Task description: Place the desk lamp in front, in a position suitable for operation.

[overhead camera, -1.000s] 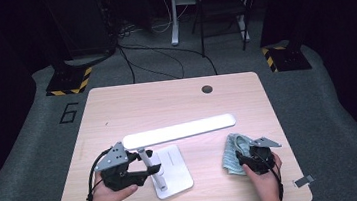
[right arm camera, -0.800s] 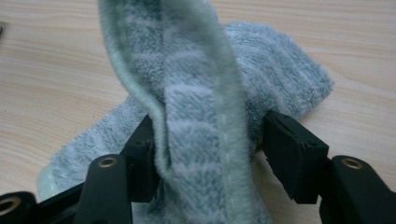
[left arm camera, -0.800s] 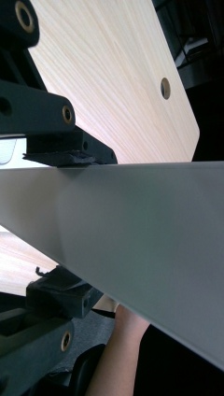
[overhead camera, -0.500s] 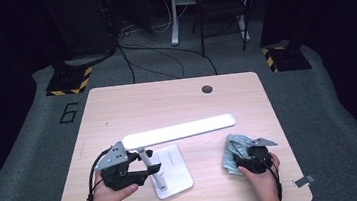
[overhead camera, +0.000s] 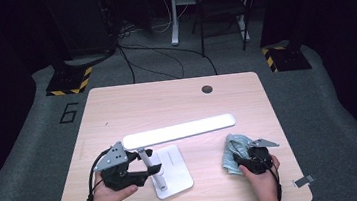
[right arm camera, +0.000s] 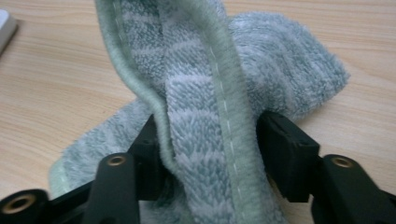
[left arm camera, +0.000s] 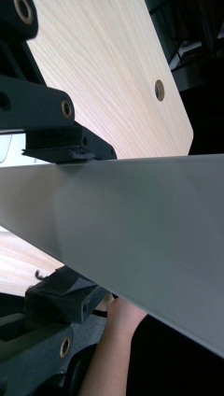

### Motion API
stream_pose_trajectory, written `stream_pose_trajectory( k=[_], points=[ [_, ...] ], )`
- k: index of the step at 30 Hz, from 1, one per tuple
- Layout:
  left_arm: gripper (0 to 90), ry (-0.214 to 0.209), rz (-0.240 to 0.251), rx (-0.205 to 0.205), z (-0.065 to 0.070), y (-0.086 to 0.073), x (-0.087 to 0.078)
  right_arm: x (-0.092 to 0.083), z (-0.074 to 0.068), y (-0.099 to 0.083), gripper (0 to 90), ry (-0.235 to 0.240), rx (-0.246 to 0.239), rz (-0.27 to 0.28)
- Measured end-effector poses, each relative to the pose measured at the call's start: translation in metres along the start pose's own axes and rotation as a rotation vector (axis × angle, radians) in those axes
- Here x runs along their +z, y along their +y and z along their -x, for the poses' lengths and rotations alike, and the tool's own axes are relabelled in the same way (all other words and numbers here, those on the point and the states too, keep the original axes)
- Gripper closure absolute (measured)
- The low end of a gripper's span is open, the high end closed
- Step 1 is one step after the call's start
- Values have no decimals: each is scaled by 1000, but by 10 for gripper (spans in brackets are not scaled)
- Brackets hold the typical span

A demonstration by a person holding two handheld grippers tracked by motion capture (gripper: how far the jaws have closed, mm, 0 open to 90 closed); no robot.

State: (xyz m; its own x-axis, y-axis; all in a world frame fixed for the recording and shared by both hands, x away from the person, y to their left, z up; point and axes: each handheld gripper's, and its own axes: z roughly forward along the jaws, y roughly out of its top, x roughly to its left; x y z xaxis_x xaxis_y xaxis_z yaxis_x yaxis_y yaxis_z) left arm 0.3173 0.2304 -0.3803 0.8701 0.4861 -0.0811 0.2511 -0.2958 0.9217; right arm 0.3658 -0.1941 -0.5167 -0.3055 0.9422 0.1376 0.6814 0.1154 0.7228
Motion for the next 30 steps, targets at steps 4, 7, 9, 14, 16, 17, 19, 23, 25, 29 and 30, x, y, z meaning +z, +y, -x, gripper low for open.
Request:
stream_pose_trajectory(
  k=[4,7,9,14,16,17,19,23,25,29,30],
  points=[
    [441,12,1,4,1,0,0,0,3,-1,573,57,30,0],
    [465,19,7,5,2,-1,0,0,5,-1,613,85,40,1],
    [492,27,6,10,2,-1,0,0,4,-1,638,85,42,10],
    [516,33,14,15,2,-1,0,0,-2,0,662,106,27,28],
    [517,27,12,18,2,-1,0,0,-5,1,664,118,9,39],
    [518,27,12,18,2,-1,0,0,-5,1,664,118,9,39],
    [518,24,13,18,1,-2,-1,-1,-9,2,664,134,-3,49],
    [518,23,20,18,1,-3,-1,-10,-20,4,663,157,-13,86],
    [519,23,21,20,1,-3,0,-11,-21,5,663,164,-19,100],
    [519,18,24,20,1,-3,0,-17,-32,7,662,191,-43,123],
    [519,18,25,21,2,-3,0,-18,-39,7,662,221,-42,128]
  ],
)
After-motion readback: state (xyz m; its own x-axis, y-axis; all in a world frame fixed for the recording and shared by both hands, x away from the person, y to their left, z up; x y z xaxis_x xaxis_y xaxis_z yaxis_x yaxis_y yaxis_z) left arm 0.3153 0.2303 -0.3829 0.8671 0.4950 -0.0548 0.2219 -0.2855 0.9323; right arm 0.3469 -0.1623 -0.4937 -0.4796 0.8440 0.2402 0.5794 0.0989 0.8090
